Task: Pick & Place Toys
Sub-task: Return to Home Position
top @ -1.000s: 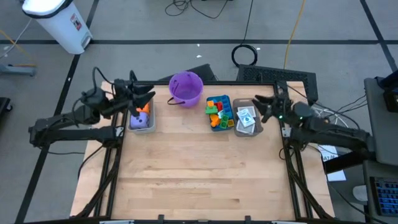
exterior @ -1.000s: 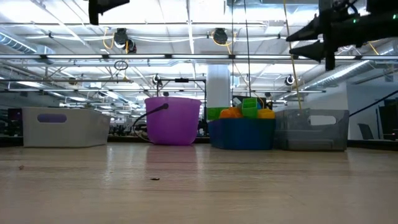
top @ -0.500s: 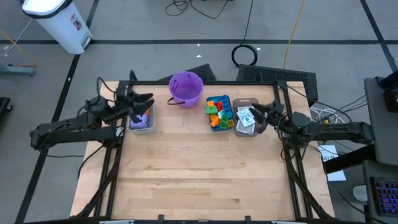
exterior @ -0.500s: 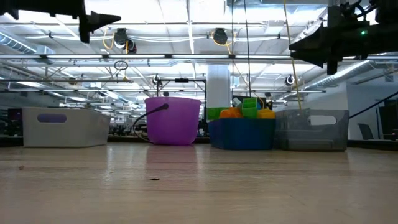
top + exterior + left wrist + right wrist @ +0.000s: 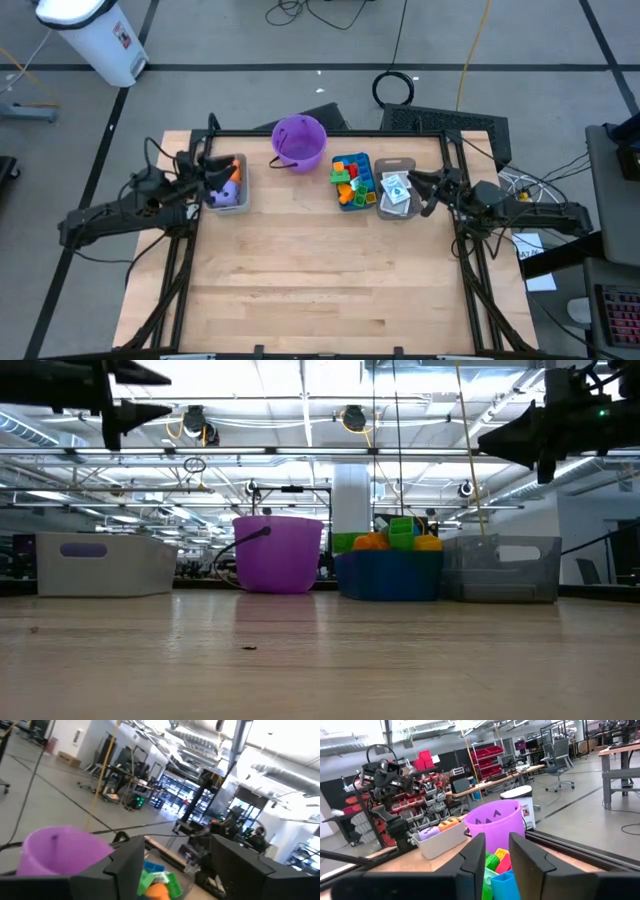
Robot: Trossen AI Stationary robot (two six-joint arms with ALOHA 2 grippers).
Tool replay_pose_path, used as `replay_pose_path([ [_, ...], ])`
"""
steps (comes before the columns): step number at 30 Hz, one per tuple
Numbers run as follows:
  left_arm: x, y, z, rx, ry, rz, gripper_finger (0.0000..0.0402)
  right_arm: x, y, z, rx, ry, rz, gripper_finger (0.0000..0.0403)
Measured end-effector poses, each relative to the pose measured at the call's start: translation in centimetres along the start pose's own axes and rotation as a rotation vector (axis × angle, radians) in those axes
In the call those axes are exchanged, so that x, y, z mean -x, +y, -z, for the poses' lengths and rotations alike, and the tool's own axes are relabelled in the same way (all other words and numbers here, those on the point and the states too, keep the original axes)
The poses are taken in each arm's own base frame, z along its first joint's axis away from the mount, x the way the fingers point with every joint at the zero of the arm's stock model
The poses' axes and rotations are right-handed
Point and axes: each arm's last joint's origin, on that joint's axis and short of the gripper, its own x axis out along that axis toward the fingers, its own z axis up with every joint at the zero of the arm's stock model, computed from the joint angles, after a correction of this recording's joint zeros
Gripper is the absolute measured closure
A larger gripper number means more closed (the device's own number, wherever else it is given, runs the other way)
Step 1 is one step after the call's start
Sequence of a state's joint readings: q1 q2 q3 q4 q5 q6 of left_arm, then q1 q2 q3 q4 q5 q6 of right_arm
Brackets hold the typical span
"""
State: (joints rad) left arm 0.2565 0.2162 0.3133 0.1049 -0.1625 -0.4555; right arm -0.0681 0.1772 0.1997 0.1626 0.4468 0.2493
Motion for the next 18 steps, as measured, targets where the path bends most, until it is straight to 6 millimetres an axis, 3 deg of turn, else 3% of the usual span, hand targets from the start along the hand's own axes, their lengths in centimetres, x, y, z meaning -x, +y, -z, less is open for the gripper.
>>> replay_pose_path([
  [8, 0.0, 1.6, 3.1, -0.001, -0.012, -0.015, 0.0241, 0.1, -0.1, 0.2, 0.044, 0.025, 0.006, 0.0364],
  [13, -0.1, 2.2, 4.9, -0.172, 0.08, 0.034, 0.0288, 0.2, -0.2, 0.6, 0.143, 0.057, 0.008, 0.0397],
  [18, 0.0, 2.4, 5.7, -0.251, 0.131, 0.07, 0.0333, 0.2, -0.3, 0.8, 0.143, 0.077, 0.008, 0.0398],
])
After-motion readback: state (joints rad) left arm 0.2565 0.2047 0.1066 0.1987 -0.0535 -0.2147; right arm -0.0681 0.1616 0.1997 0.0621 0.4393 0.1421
